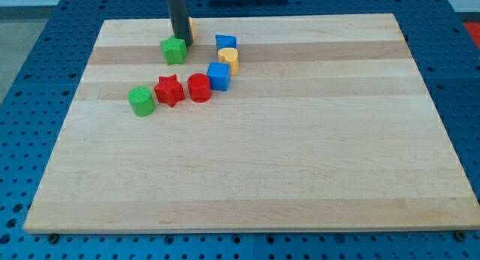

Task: Push the blue cube down a bit

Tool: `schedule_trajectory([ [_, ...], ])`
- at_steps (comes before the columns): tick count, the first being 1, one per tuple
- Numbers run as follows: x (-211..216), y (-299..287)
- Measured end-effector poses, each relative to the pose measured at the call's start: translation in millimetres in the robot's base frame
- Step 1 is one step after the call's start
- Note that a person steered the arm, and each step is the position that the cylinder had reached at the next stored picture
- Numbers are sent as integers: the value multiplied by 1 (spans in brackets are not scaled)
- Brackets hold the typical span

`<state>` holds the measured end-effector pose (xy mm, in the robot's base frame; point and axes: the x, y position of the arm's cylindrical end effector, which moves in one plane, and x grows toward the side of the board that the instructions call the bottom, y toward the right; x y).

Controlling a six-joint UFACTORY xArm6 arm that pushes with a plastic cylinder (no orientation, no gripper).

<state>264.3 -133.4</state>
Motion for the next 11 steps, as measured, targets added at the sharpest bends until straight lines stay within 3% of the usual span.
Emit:
schedule_trajectory([
  [4, 6, 34],
  [7, 53, 33],
  [11, 56, 60],
])
